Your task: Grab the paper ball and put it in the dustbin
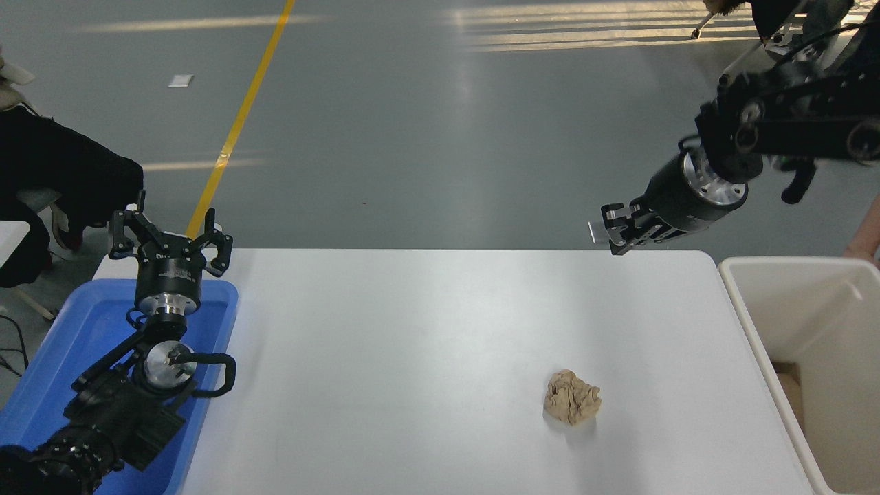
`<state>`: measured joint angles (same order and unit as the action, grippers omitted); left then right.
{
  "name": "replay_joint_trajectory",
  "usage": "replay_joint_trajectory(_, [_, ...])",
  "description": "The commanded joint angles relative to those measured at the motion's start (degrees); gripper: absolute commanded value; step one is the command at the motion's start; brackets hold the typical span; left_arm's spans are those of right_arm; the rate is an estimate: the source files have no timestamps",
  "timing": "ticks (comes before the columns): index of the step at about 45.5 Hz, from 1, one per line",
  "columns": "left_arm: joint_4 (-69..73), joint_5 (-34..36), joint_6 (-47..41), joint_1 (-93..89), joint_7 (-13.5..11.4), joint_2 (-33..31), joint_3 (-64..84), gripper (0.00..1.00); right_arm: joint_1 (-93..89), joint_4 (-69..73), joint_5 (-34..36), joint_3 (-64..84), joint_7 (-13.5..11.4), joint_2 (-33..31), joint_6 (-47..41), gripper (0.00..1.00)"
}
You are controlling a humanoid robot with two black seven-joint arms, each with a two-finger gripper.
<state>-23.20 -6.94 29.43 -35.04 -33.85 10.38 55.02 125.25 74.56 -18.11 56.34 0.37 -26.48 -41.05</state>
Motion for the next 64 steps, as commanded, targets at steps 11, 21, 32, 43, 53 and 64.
replay_joint_trajectory(11, [0.0, 0.0, 0.0, 0.0, 0.0, 0.0, 0.0, 0.99, 21.0, 16.7, -0.9, 10.8, 0.2, -3.0, -4.0, 0.0])
replay_joint_trajectory(21, [0.0, 0.0, 0.0, 0.0, -0.1, 0.1, 0.0, 0.99, 22.3, 18.2, 0.1, 11.0, 0.4, 0.1, -4.0, 1.0])
replay_joint_trajectory(32, [0.0, 0.0, 0.0, 0.0, -0.1, 0.0, 0.0, 0.99, 22.5, 18.1, 4.4, 10.6, 0.4, 4.3, -4.0, 1.0])
replay_joint_trajectory(43, [0.0, 0.0, 0.0, 0.0, -0.1, 0.0, -0.1, 0.99, 16.6, 17.0, 11.3, 7.6, 0.3, 9.7, -4.0, 1.0])
replay_joint_trajectory(53, [0.0, 0.0, 0.0, 0.0, 0.0, 0.0, 0.0, 0.99, 7.7, 16.0, 9.8, 6.0, 0.0, 13.7, -4.0, 1.0])
replay_joint_trajectory(64, [0.0, 0.0, 0.0, 0.0, 0.0, 0.0, -0.1, 0.99, -4.8, 10.4, 7.9, 5.5, 0.0, 17.9, 3.2, 1.0])
